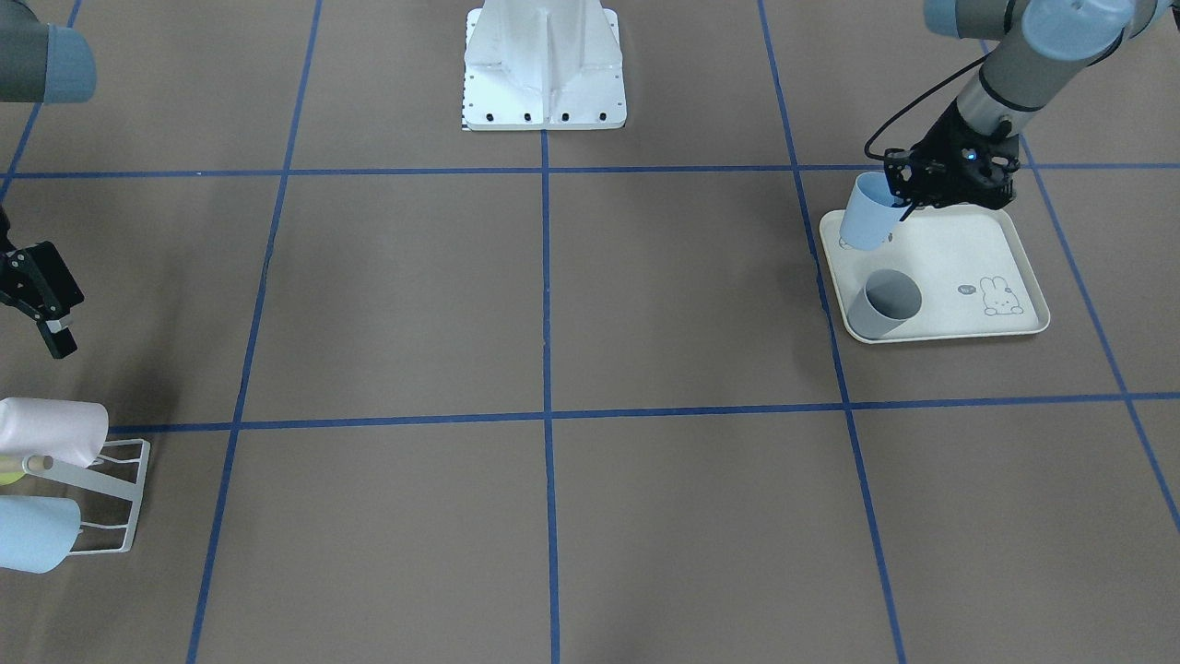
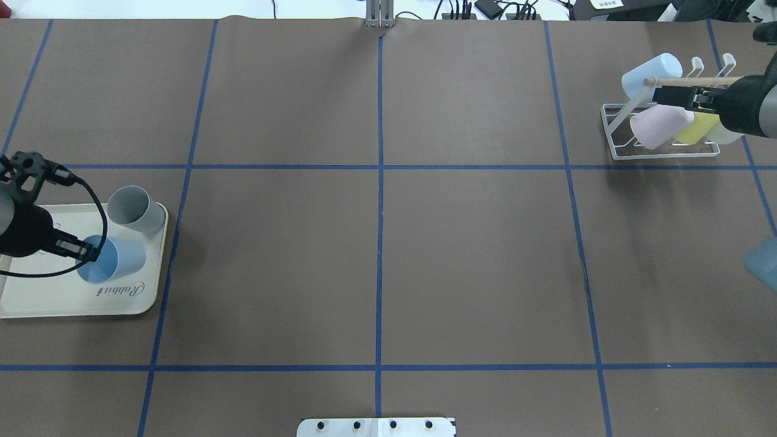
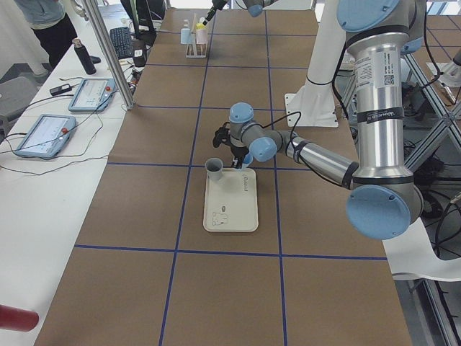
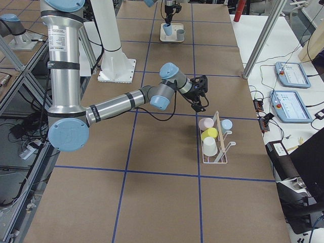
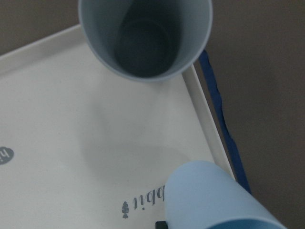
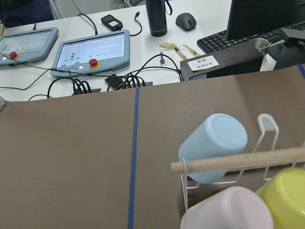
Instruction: Transfer IKEA cup to right arm and place on rack
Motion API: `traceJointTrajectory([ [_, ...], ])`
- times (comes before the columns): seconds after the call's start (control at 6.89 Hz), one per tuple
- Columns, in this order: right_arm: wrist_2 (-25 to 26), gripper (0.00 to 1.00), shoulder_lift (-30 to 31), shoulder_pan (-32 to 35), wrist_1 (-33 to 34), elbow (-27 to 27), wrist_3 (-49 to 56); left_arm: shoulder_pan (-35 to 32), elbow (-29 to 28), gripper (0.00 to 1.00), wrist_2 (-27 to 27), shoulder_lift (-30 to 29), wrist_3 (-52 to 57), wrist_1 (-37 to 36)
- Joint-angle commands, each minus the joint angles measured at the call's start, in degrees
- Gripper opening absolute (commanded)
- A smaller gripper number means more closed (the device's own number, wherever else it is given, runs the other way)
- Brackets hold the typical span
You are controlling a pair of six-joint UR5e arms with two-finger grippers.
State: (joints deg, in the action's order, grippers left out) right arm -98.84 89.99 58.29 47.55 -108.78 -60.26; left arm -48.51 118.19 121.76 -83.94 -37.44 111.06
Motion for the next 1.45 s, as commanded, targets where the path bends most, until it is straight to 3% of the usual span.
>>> traceJointTrajectory([
  [0.0,0.23,1.0,-0.95,-2.11,0.0,-1.69,-5.46,-2.99,1.96,0.0,-1.44,-7.16,-3.92,-0.06],
  [0.15,2.75,1.0,-2.61,-5.09,0.0,-1.61,-8.62,-2.82,0.39,0.0,-1.44,-13.64,-12.92,-0.06],
  [0.29,6.17,1.0,-3.58,-8.08,0.0,-1.61,-10.22,-2.64,-1.54,0.0,-1.26,-17.71,-15.01,0.03],
  [0.58,5.94,1.0,-6.3,-9.51,0.0,-1.79,-15.38,-1.95,-4.71,0.0,-1.26,-25.89,-22.63,0.46],
  [0.87,6.03,1.0,-8.24,-12.84,0.0,-4.58,-23.8,-0.19,-5.24,0.0,-1.61,-30.82,-33.25,2.12],
  [1.02,6.38,1.0,-9.55,-14.68,0.0,-5.99,-28.38,0.17,-6.56,0.0,-5.18,-32.15,-35.83,4.84],
  [1.31,6.56,1.0,-10.71,-16.11,0.09,-6.53,-31.59,0.52,-9.28,0.0,-5.83,-32.17,-37.88,11.25],
])
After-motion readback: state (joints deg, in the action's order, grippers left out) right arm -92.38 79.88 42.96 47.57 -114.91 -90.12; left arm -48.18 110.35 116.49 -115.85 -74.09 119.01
